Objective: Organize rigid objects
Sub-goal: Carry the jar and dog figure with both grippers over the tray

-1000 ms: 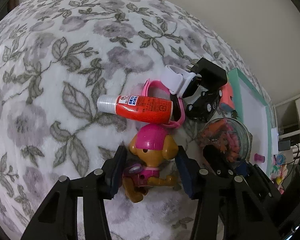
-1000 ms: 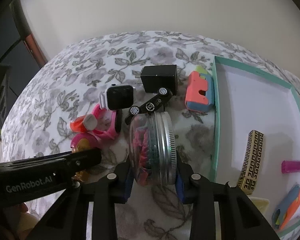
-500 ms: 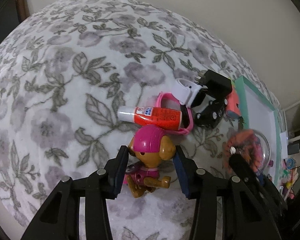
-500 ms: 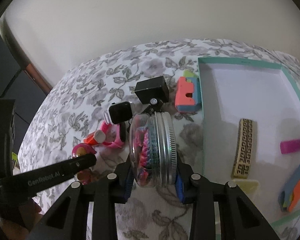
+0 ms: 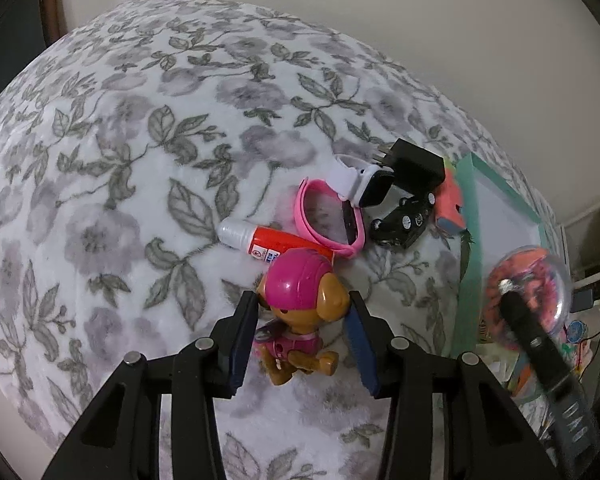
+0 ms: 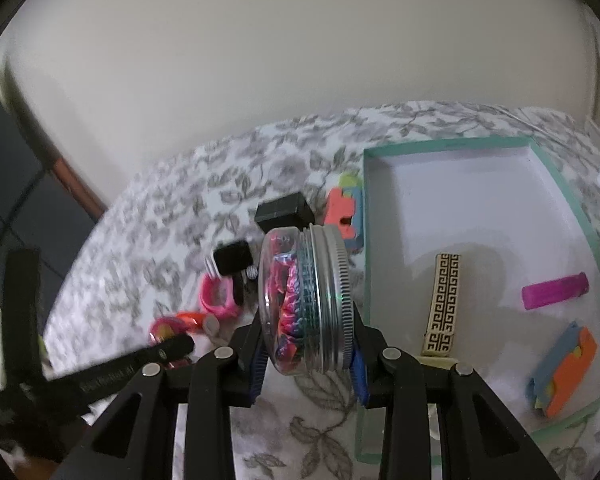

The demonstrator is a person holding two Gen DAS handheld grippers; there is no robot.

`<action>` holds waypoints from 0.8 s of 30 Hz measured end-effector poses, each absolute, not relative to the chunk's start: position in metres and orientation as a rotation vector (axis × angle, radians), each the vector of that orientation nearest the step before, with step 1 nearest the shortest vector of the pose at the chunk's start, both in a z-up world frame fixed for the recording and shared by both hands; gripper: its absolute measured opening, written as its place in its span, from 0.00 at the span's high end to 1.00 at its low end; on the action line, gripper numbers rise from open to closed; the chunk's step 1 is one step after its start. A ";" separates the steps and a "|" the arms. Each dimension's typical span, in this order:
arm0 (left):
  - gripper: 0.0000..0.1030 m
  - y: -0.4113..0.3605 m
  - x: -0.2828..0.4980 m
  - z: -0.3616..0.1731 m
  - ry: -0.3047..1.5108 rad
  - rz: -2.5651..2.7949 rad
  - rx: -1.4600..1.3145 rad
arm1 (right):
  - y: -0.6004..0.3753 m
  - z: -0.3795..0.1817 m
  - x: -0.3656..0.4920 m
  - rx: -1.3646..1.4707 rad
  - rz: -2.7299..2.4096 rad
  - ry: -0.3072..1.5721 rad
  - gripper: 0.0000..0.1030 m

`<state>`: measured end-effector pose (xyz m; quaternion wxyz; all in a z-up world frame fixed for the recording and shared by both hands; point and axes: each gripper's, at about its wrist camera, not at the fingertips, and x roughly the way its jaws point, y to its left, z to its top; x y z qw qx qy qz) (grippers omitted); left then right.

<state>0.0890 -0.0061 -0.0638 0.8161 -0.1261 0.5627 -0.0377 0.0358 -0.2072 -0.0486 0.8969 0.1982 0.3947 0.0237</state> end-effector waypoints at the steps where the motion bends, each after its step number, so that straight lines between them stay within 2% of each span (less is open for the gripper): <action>1: 0.62 -0.004 0.089 -0.062 1.195 -0.087 -0.283 | -0.212 -0.046 0.035 0.427 0.042 0.806 0.65; 7: 0.62 0.006 0.090 -0.042 1.141 -0.110 -0.346 | -0.231 -0.031 0.033 0.466 0.015 0.747 0.65; 14: 0.62 0.001 0.090 0.004 0.984 -0.182 -0.373 | -0.255 -0.008 0.029 0.494 -0.023 0.676 0.65; 24: 0.62 -0.075 0.105 0.052 0.831 -0.396 -0.296 | -0.294 0.019 0.028 0.429 -0.135 0.652 0.65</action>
